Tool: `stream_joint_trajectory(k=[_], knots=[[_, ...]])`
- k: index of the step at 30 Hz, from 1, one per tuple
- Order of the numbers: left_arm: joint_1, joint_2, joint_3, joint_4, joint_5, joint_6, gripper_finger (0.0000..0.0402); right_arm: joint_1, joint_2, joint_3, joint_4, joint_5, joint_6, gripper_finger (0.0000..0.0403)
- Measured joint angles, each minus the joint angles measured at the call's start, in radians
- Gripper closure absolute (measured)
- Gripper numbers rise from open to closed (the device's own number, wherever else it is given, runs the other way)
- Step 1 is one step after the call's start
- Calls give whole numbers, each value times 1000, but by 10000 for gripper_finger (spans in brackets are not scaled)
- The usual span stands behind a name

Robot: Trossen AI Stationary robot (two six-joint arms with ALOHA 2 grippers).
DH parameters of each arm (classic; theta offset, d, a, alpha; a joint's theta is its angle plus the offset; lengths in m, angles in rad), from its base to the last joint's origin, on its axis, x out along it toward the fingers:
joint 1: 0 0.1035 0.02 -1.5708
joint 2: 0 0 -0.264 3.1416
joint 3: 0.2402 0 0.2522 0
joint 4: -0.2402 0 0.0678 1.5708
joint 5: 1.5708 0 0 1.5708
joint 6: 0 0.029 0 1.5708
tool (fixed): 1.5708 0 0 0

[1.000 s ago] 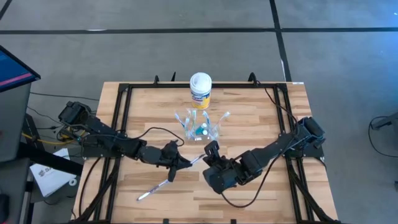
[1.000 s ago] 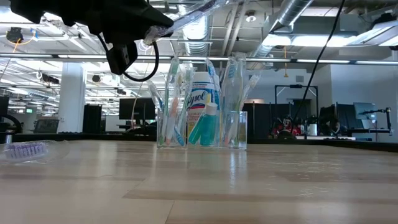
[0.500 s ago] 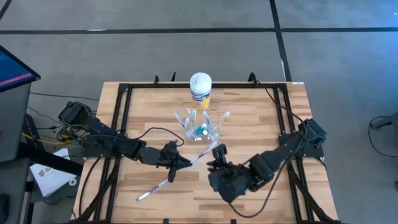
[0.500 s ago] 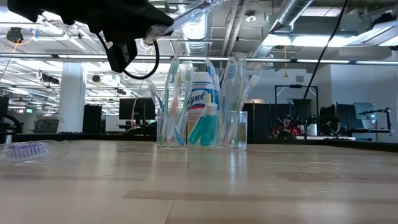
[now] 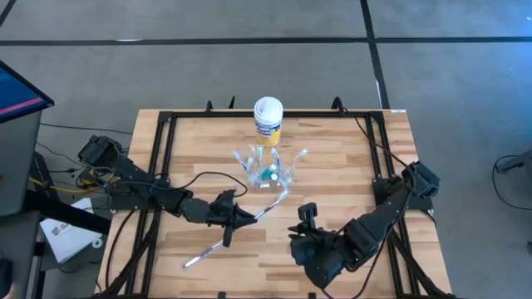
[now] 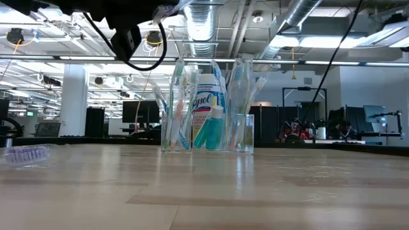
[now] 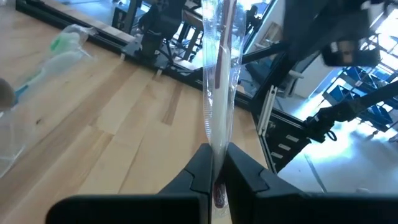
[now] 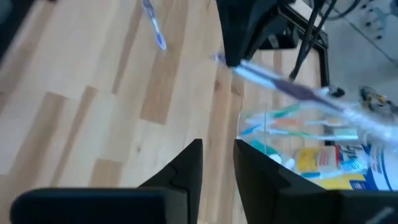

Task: Pick & Place toothbrushing station
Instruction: Put the top purple toothbrush into the transparent organizer

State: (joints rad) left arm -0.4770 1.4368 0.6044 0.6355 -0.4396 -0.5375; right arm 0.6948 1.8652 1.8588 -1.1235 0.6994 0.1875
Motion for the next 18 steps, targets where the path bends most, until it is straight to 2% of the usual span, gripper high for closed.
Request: stream_joint_trajectory(k=[4,8,11,18], knots=[[0,0,0,16,-2,14,392,8,-36,-94,24,32,13,332],[0,0,0,22,-2,18,392,11,-149,-260,179,39,16,337],[0,0,0,33,-3,27,392,10,-261,-422,362,41,-3,337],[0,0,0,98,-15,92,392,-14,-483,-803,1018,22,-154,337]])
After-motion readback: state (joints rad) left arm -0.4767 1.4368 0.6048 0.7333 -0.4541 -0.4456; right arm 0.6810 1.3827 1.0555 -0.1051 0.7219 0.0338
